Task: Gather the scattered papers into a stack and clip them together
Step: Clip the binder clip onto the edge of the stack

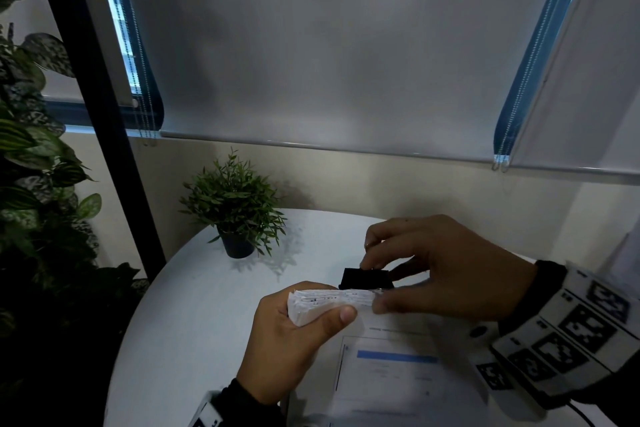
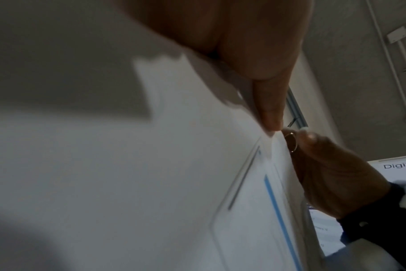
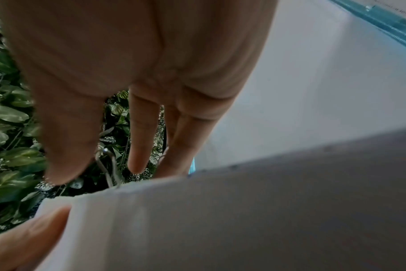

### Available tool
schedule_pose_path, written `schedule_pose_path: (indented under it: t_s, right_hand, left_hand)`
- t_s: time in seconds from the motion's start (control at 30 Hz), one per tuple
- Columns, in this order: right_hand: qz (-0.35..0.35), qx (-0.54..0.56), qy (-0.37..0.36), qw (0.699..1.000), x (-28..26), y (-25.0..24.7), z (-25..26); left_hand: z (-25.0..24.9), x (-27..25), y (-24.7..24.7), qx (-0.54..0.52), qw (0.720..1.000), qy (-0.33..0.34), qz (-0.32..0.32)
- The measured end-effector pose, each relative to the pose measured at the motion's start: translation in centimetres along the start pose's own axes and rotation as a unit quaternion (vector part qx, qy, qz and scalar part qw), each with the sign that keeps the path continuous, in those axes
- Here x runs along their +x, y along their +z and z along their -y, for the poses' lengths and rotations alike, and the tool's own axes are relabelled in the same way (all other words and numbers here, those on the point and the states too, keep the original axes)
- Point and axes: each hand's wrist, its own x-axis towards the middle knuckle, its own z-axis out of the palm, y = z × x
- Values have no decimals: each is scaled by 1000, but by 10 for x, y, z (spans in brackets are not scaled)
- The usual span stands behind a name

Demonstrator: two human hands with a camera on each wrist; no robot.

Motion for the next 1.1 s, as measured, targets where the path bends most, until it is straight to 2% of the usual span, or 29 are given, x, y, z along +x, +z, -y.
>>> schedule_pose_path:
  t_s: [0.13,0.33,0.43,0.6,0.77,0.9,1.1]
  right_hand:
    - [-40,40,52,997,-5,0,-4]
    - [-118,-38,6,992,-34,3,-4]
    - [-152,-1,-11,988,-45,11,-8]
    - [-257,79,-1,963,-51,27,-7]
    - [-264,123,26,956,-51,39,-3]
    - [-287,105,25,952,-52,41,-4]
    - [-335,46,-14,941,-51,46,-7]
  left_hand:
    - [-2,0,0,5,1000,17,-4]
    - [-5,-3,4,-9,999,31,-2]
    - [-5,-4,6,-21,999,38,2]
    - [-7,-6,8,-11,999,48,12]
    - [-8,-7,9,-24,999,43,16]
    - [-10,-9,9,-26,999,46,12]
    - [-11,-10,10,-20,999,44,14]
